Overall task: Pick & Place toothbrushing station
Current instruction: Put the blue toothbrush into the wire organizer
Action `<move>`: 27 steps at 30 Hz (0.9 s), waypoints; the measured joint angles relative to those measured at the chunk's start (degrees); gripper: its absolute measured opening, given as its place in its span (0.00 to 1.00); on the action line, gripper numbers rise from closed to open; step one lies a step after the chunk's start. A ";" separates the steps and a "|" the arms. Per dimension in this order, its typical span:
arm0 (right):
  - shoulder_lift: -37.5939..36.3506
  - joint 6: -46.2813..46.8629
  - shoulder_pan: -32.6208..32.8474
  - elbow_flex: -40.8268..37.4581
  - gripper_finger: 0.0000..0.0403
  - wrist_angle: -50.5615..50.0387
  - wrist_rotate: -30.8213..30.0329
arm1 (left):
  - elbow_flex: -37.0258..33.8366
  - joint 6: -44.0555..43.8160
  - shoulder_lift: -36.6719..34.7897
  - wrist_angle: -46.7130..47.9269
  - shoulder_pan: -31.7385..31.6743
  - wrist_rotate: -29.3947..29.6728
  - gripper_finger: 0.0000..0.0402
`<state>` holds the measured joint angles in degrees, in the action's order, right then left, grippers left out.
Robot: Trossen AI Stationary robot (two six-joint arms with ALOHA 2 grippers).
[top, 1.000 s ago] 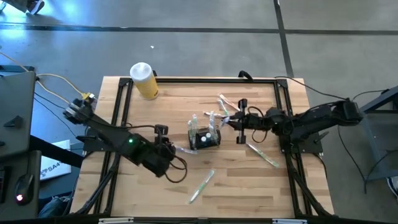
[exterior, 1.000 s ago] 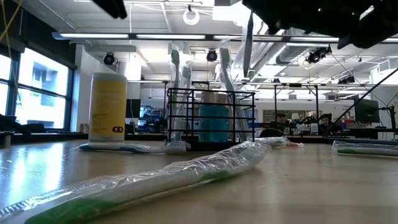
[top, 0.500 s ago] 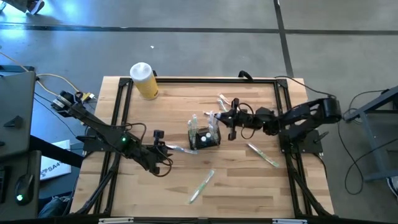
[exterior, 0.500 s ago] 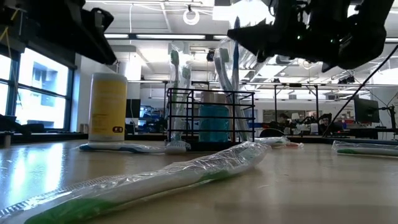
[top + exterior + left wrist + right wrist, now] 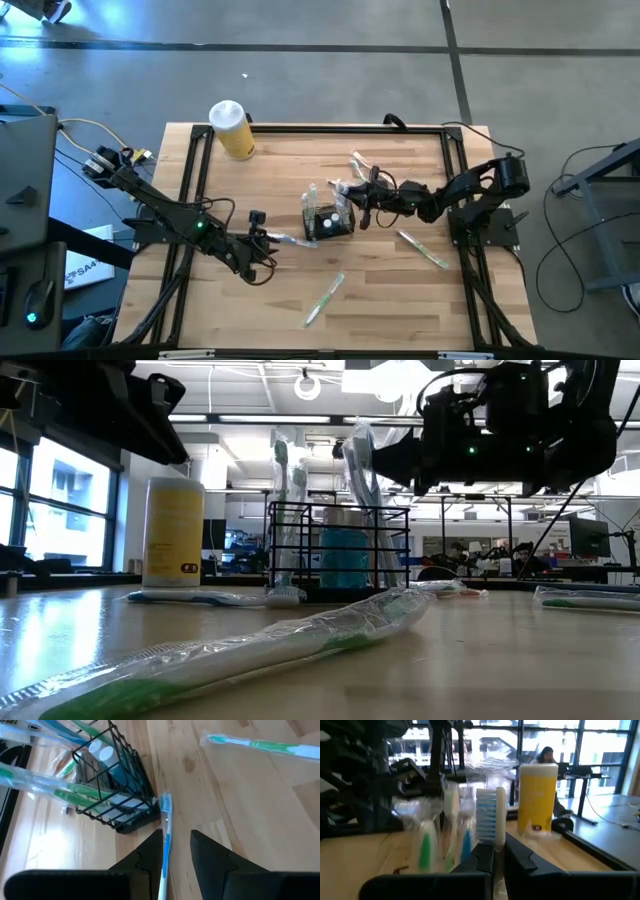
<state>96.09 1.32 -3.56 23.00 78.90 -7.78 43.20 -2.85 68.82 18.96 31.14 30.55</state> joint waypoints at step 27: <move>-0.02 2.56 4.27 0.00 0.17 -6.93 -7.29 | 0.00 4.13 0.04 -3.16 0.00 -1.64 0.23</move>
<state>96.07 3.88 0.71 23.00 71.96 -15.07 43.20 1.28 68.86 15.79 31.14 28.91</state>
